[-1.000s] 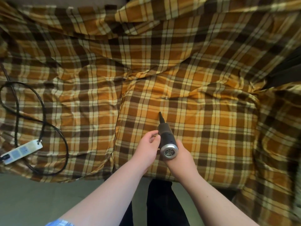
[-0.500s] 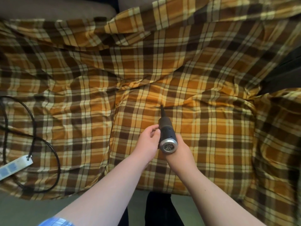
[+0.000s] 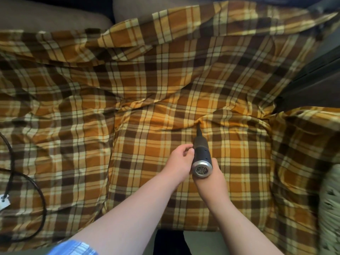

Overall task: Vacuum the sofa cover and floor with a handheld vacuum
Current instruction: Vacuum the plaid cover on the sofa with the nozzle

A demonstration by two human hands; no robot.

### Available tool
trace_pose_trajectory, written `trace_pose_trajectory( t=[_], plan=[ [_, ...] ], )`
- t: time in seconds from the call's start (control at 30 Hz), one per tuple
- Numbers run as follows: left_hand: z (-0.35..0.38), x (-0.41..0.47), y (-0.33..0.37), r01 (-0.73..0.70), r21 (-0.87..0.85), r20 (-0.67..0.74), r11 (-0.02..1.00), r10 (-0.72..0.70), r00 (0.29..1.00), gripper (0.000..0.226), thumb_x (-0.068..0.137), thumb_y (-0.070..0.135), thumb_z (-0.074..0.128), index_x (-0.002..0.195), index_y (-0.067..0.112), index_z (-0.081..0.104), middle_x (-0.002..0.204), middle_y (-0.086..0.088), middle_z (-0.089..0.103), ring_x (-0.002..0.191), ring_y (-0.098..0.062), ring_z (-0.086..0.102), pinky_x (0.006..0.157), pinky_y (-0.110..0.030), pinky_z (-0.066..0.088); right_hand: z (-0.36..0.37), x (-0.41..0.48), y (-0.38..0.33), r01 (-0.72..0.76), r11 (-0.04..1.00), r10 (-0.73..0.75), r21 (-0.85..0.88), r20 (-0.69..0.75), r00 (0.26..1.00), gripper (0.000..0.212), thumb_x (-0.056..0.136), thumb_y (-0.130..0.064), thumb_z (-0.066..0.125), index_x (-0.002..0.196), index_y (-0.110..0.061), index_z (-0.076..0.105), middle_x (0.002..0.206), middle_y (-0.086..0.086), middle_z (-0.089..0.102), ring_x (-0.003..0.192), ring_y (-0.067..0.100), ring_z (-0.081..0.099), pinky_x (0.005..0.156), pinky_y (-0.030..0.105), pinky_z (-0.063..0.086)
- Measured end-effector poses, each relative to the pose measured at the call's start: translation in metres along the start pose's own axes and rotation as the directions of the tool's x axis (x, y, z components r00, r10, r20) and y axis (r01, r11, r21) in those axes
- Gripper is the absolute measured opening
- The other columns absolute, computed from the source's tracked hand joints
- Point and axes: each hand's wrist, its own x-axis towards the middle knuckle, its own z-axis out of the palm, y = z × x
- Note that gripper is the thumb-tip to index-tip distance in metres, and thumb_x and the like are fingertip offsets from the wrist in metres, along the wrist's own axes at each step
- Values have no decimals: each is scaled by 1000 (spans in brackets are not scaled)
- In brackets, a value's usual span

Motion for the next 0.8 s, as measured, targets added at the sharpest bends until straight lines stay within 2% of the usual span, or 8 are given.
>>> trace_pose_trajectory(
  t=[0.17,0.27,0.4,0.5,0.6,0.7,0.73,0.8],
  plan=[
    [2,4,7,-26,-5,-7,1000,26,1000,32,101,32,48,131,26,56,129,0,63,114,-17,61,96,-39,54,-8,4,-7,24,998,-25,58,17,1000,21,86,-32,69,91,-32,48,80,-4,68,70,15,65,55,30,46],
    [-15,6,3,-40,-39,-85,998,37,996,25,101,31,50,125,29,55,121,3,63,105,-13,63,75,-23,56,1,8,-20,39,997,-46,70,91,995,24,83,-37,72,93,-38,50,85,-8,69,75,9,66,63,28,53],
    [-54,5,-3,-18,-86,-215,996,-1,977,26,100,31,50,126,29,54,121,1,64,105,-18,65,88,-44,58,31,15,-42,107,994,-108,16,227,968,27,81,-41,73,90,-42,47,84,-14,64,75,2,62,61,23,48],
    [-73,1,-6,-8,-78,-280,997,-15,960,25,101,29,50,125,26,56,118,0,67,105,-16,66,92,-44,56,52,13,-48,123,992,-121,10,266,956,32,75,-44,71,96,-40,47,85,-11,66,76,8,64,68,33,57],
    [-70,-3,-9,-19,-69,-278,997,-1,961,26,101,29,51,126,24,57,117,2,67,106,-14,65,89,-37,57,54,9,-40,70,996,-83,61,253,964,31,75,-45,70,97,-39,50,86,-9,68,77,12,66,71,38,59],
    [-45,-4,-9,-16,-54,-220,998,4,975,23,102,24,50,124,22,56,114,2,65,97,-8,64,62,-17,55,40,7,-19,11,991,-39,135,206,978,27,79,-41,73,96,-39,53,87,-9,69,78,9,67,69,33,58],
    [-33,-3,-9,-16,-50,-207,999,5,978,22,101,23,51,123,23,56,115,1,64,97,-10,64,60,-18,55,32,7,-11,1,988,-29,153,183,983,28,79,-40,75,97,-40,54,87,-10,70,78,8,67,68,31,57],
    [-8,-1,-13,-12,-13,-175,1000,9,984,20,100,26,52,120,27,56,120,-3,64,102,-16,65,75,-31,60,17,8,7,-10,988,-12,157,139,990,28,79,-39,74,100,-41,55,87,-10,70,78,7,67,67,31,56]
  ],
)
